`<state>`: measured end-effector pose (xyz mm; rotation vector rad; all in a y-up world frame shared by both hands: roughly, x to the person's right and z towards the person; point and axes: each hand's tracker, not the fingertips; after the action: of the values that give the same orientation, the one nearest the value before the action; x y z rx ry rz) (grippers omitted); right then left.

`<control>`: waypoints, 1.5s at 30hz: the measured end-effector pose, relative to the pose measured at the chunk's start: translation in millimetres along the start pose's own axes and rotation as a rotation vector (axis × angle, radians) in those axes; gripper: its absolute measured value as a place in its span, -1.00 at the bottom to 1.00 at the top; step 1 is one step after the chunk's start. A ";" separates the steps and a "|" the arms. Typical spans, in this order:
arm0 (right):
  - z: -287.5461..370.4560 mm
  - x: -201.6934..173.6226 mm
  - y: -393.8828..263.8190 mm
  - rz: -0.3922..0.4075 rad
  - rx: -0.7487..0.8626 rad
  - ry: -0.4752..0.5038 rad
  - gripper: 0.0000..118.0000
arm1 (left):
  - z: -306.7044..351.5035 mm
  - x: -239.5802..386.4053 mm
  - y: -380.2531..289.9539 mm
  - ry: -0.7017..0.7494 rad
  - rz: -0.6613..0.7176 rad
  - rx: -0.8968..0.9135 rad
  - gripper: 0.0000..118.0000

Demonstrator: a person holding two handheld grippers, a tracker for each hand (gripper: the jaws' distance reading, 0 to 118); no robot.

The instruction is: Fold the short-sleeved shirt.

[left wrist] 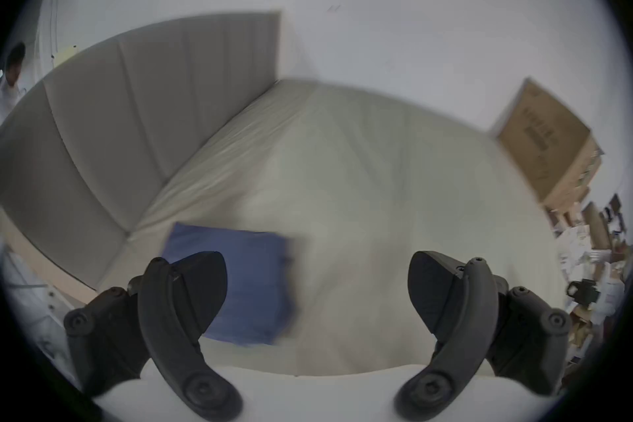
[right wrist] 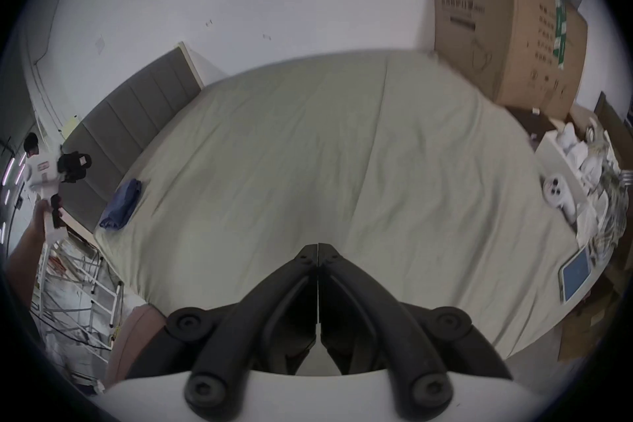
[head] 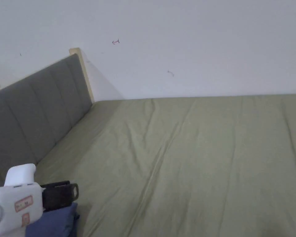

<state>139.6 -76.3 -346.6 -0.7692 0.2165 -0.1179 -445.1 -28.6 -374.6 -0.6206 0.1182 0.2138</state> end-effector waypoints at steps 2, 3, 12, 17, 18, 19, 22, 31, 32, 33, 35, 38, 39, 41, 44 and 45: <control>5.8 -3.8 9.4 0.003 0.014 0.014 -1.00 | 15.3 43.3 -20.9 -0.078 -0.026 0.022 0.14; 8.6 -5.7 13.3 0.000 0.017 0.018 -1.00 | 18.7 60.9 -31.9 -0.113 -0.029 0.039 -0.71; 81.6 -15.1 33.5 0.053 0.295 0.125 -1.00 | 78.1 201.3 -76.8 -0.267 -0.038 0.271 -1.00; 116.0 -15.2 19.4 0.123 0.740 -0.070 -1.00 | 100.1 233.2 -87.1 -0.098 -0.175 0.555 -1.00; 117.6 -12.1 11.5 0.124 0.814 -0.128 -1.00 | 102.9 236.4 -91.1 -0.078 -0.176 0.603 -1.00; 117.8 -9.7 5.4 0.129 0.867 -0.190 -1.00 | 105.7 239.7 -93.6 -0.055 -0.169 0.618 -1.00; 113.7 0.4 -0.8 0.129 0.837 -0.232 -1.00 | 113.7 243.3 -96.1 -0.013 -0.167 0.612 -1.00; 116.4 7.6 -0.8 0.076 0.775 -0.225 -1.00 | 131.4 250.5 -103.6 -0.006 -0.203 0.663 -0.99; 116.1 5.0 1.1 0.081 0.770 -0.223 -0.90 | 131.5 250.2 -103.5 -0.010 -0.204 0.660 -0.87; 116.2 3.6 2.3 0.084 0.765 -0.223 -0.52 | 132.0 249.2 -103.2 -0.019 -0.204 0.657 -0.47; 115.4 1.3 4.1 0.087 0.753 -0.231 0.39 | 133.4 247.5 -99.7 -0.075 -0.187 0.642 0.54; 114.6 0.7 4.8 0.066 0.743 -0.252 0.95 | 133.6 246.0 -96.6 -0.097 -0.166 0.628 0.97; 115.5 1.1 2.9 0.060 0.752 -0.248 0.95 | 136.2 244.8 -97.8 -0.100 -0.162 0.655 0.97; 117.6 1.0 3.5 0.053 0.757 -0.237 0.95 | 138.3 244.7 -97.1 -0.101 -0.163 0.671 0.97; 120.3 -0.9 3.7 0.054 0.756 -0.231 0.95 | 138.9 244.3 -95.8 -0.086 -0.155 0.672 0.97; 120.7 -2.1 3.7 0.061 0.758 -0.237 0.95 | 138.7 245.1 -95.0 -0.073 -0.153 0.667 0.97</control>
<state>166.2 8.3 -264.6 -0.0180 -0.0383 -0.0428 -178.5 17.6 -251.6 0.0434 0.0643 0.0399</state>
